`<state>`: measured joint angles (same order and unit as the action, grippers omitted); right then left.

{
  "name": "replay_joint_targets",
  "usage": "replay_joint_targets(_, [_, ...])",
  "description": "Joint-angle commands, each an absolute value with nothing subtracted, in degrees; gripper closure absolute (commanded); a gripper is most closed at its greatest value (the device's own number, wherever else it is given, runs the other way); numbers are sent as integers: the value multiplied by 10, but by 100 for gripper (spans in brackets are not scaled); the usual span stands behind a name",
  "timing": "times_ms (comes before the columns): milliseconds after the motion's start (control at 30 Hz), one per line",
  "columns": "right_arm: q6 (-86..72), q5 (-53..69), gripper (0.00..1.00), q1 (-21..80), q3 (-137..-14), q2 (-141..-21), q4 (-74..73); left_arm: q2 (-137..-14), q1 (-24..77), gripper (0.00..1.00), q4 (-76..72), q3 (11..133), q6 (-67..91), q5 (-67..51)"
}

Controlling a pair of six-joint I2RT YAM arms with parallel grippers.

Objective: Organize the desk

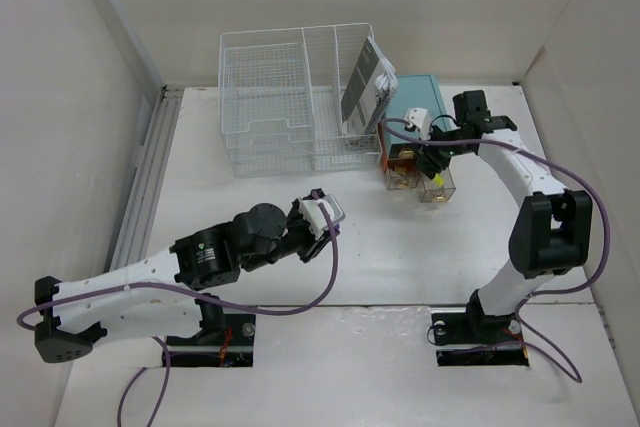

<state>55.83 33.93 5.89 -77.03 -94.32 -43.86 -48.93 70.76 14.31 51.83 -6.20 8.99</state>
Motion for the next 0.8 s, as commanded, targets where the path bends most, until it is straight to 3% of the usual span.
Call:
replay_joint_targets(0, [594, 381, 93, 47, -778, -959, -423, -477, 703, 100, 109, 515, -67, 79])
replay_joint_targets(133, [606, 354, 92, 47, -767, -964, -423, -477, 703, 100, 109, 515, -67, 79])
replay_joint_targets(200, [606, 340, 86, 47, -752, -964, -423, -477, 703, 100, 104, 510, -67, 79])
replay_joint_targets(233, [606, 328, 81, 47, -752, -957, -423, -477, 703, 100, 104, 510, -67, 79])
replay_joint_targets(267, [606, 322, 68, 41, -745, -957, -423, -477, 703, 100, 104, 510, -67, 79])
replay_joint_targets(333, [606, 322, 59, 41, -739, -945, -428, -477, 703, 100, 104, 510, -67, 74])
replay_joint_targets(400, [606, 322, 43, 36, -733, -935, -428, -483, 703, 100, 104, 510, -72, 69])
replay_joint_targets(467, [606, 338, 39, 30, -728, -914, -428, -483, 691, 100, 98, 510, -72, 62])
replay_joint_targets(600, [586, 358, 43, 19, -722, -873, -433, -483, 686, 100, 93, 510, -72, 48])
replay_joint_targets(700, [552, 363, 59, 18, -706, -848, -433, -483, 686, 100, 87, 510, -67, 41])
replay_joint_targets(733, [545, 357, 72, 13, -699, -848, -425, -483, 686, 100, 82, 510, -67, 41])
replay_joint_targets(767, [530, 350, 79, 13, -691, -842, -418, -483, 686, 100, 82, 510, -67, 41])
